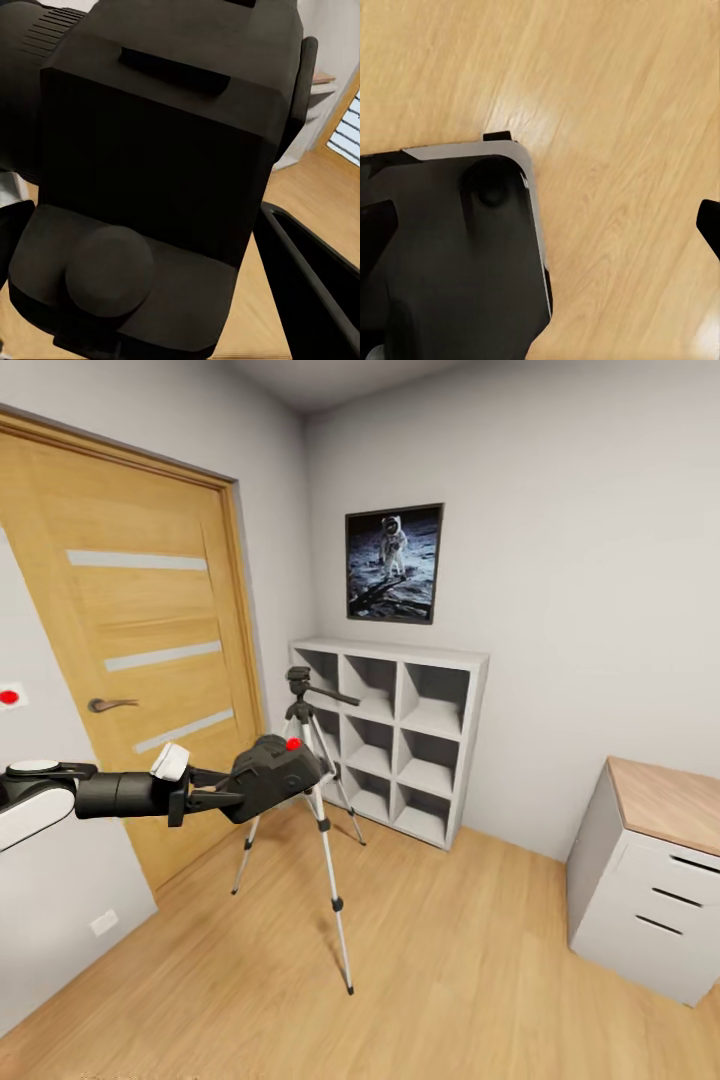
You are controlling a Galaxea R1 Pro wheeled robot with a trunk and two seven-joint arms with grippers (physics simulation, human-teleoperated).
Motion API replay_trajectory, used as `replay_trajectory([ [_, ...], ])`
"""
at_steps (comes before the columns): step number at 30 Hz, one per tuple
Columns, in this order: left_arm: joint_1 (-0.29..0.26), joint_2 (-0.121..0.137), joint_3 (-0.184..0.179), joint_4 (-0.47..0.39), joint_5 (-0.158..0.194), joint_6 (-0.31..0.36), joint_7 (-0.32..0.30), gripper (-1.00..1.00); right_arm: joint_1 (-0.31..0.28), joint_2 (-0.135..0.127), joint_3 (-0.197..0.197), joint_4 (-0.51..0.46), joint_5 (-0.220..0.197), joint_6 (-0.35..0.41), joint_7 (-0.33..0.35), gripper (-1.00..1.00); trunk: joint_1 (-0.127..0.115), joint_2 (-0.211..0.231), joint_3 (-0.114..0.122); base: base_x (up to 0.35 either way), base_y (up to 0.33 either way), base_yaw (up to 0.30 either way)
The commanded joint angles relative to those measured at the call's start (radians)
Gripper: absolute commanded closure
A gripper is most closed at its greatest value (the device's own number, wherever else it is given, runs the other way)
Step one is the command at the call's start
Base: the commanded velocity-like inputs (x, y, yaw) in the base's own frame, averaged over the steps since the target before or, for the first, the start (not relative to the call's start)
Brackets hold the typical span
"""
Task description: Attach the digital camera to the camera tripod in the bedroom.
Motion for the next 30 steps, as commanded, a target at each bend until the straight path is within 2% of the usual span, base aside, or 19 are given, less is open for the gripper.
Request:
replay_trajectory([
  [1, -0.002, 0.001, -0.003, 0.001, 0.012, 0.007, -0.001, 1.0, -0.002, 0.0, -0.005, 0.004, -0.005, -0.01, 0.002, -1.0, 0.001, -0.002, -0.003, 0.023, 0.318, 0.22],
  [14, -0.002, 0.0, -0.003, 0.001, 0.012, 0.007, 0.002, 1.0, -0.002, 0.0, -0.005, 0.004, -0.004, -0.01, 0.002, -1.0, 0.001, -0.002, -0.011, 0.177, 0.276, 0.221],
  [21, -0.002, -0.002, -0.002, 0.001, 0.012, 0.006, 0.004, 1.0, -0.002, 0.0, -0.005, 0.004, -0.005, -0.01, 0.002, -1.0, 0.001, -0.002, -0.014, 0.166, 0.111, 0.199],
  [26, -0.004, -0.02, 0.041, 0.063, 0.011, 0.033, 0.007, 1.0, -0.002, 0.0, -0.005, 0.004, -0.005, -0.01, 0.002, -1.0, 0.001, -0.002, -0.014, 0.015, 0.008, 0.053],
  [28, -0.005, -0.044, 0.074, 0.119, 0.011, 0.073, 0.007, 1.0, -0.002, 0.0, -0.005, 0.004, -0.005, -0.01, 0.002, -1.0, 0.001, -0.002, -0.014, 0.005, 0.003, 0.016],
  [29, -0.007, -0.063, 0.103, 0.16, 0.011, 0.112, 0.007, 1.0, -0.002, 0.0, -0.005, 0.004, -0.004, -0.01, 0.002, -1.0, 0.001, -0.002, -0.014, 0.003, 0.001, 0.009],
  [30, -0.009, -0.097, 0.159, 0.22, 0.009, 0.179, 0.006, 1.0, -0.002, 0.0, -0.005, 0.004, -0.005, -0.01, 0.002, -1.0, 0.001, -0.002, -0.014, 0.001, 0.001, 0.005],
])
